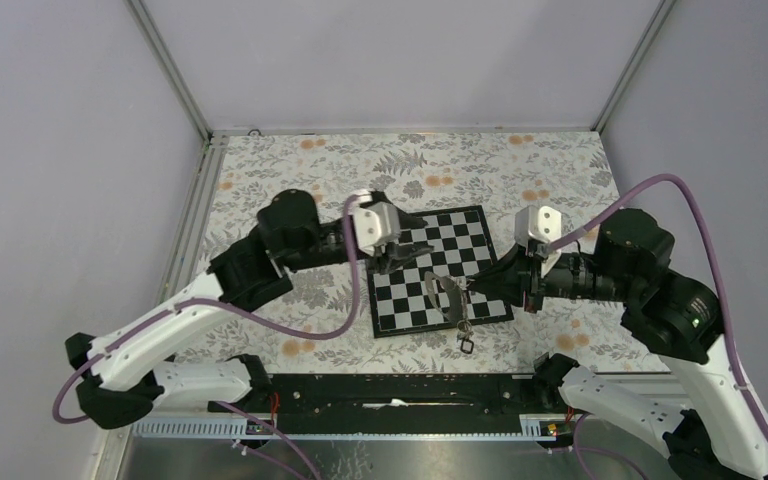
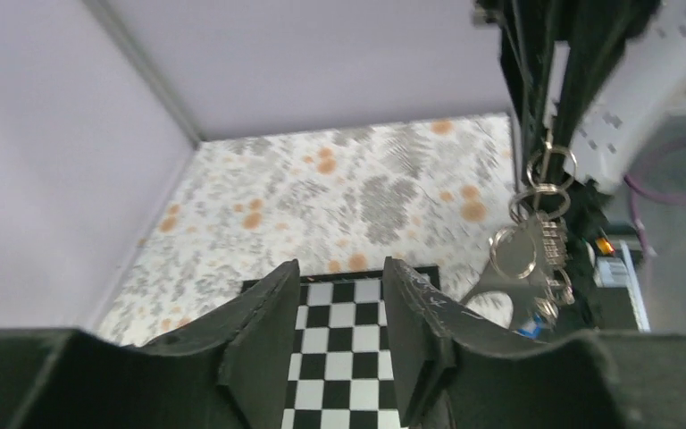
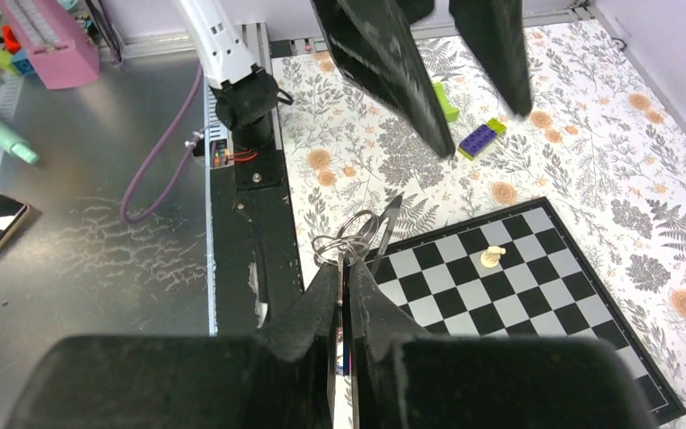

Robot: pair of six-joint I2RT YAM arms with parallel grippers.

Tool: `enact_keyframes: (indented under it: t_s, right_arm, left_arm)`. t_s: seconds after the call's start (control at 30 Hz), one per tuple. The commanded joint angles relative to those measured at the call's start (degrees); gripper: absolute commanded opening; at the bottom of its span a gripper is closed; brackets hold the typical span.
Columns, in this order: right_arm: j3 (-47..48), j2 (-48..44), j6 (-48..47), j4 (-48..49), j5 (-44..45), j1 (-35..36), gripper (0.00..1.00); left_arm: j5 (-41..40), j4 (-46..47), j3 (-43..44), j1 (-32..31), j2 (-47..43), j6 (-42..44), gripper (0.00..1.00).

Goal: Remove the keys from the keyring
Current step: Remove the key from the keyring.

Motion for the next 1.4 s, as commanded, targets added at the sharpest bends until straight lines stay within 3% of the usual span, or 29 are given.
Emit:
enact_keyframes:
  t_s: [0.0,0.3,0.5,0.83,1.07,1.2,1.37]
  right_arm:
    - [-0.2,1.5,4.9,4.9,3.6,0.3,0.0]
    - [-1.1,3.4,11.5,10.1,12.3,0.3,0.0]
    - [-2.4,3.1,16.4,14.3,16.1,0.4,0.0]
    - [-2.0,3.1,21.7,16.8,22.2,0.3,0.0]
    - [-2.4,2.7,21.9,17.6,23.7,0.3,0.0]
    - [-2.4,2.5,21.7,17.9,23.9,0.3,0.0]
    - [-2.2,1.9,21.3,17.9,22.6,0.3,0.0]
  left_arm:
    - [-14.7,14.2,-2.8,0.2,-6.0,-4.5,0.47]
    - [2.8,20.2,-6.4,0.2,-7.6,-9.2,0.54]
    - [3.6,20.4,-6.6,0.2,-5.9,-11.7,0.52]
    - [3.7,20.3,-6.0,0.2,-3.6,-13.2,0.36]
    - [13.0,21.0,-5.4,0.2,-1.8,-15.5,0.19]
    - [18.2,17.7,-3.7,0.2,0.5,-15.7,0.16]
    - [15.2,11.9,-2.5,0.1,2.5,-13.8,0.15]
